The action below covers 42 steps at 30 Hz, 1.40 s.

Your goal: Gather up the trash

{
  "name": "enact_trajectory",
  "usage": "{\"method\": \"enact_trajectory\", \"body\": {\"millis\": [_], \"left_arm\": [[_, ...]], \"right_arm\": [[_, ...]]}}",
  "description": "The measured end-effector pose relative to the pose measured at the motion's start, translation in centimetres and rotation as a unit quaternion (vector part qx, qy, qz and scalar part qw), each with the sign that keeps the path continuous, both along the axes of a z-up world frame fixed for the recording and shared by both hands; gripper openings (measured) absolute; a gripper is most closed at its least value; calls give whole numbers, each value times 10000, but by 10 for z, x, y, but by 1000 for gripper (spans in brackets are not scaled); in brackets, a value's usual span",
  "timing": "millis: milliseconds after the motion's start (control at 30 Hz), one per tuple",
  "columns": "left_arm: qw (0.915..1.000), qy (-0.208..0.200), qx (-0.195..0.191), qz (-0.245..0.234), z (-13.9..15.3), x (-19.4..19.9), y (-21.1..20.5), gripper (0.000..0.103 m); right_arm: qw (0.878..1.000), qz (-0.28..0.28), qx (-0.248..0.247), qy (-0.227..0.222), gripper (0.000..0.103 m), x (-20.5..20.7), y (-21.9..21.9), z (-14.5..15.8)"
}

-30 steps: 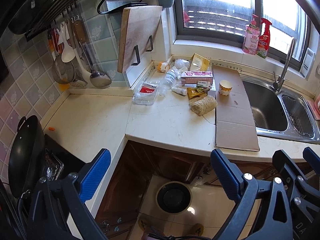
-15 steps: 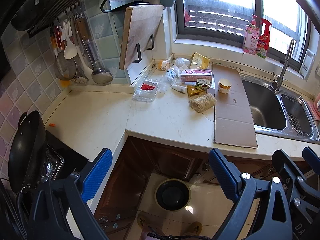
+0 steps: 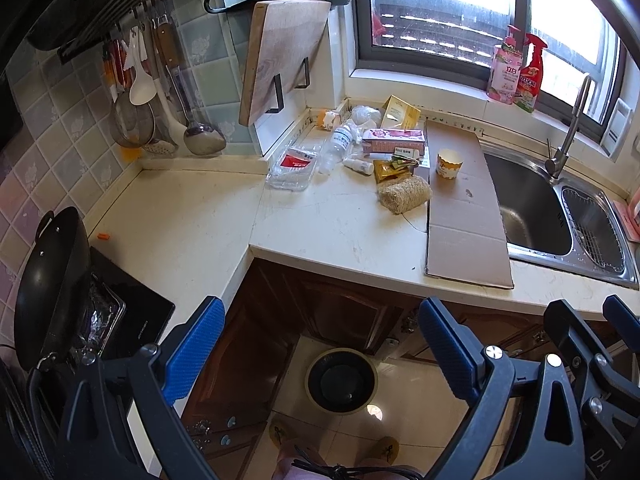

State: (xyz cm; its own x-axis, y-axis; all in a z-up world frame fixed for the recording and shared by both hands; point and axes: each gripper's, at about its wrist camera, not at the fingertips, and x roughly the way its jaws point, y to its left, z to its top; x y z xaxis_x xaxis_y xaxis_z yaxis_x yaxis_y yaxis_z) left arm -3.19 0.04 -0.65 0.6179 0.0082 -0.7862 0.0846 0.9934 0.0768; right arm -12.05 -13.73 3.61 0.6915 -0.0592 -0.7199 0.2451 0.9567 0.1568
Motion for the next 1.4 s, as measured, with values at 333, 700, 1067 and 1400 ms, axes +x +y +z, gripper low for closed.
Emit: {"method": "enact_trajectory", "body": {"millis": [333,700,1067,1400], "left_arm": [[10000,-14,0,32,0,-2,-4,97],[9999,58,-102,83,-3,-12,-23,97],[9994,251,-232,26,-8,-18,-50,97],[9983,320,-226,-432,-9,6,-66,98]], "right_arm": [[10000,59,57,-47,92,-1,-10,0],[9997,184,149,-65,92,-6,-28,0],[9988,455,177,-71,92,-10,-56,-3],[9996,209,156,-64,91,6,-92,-8]]}}
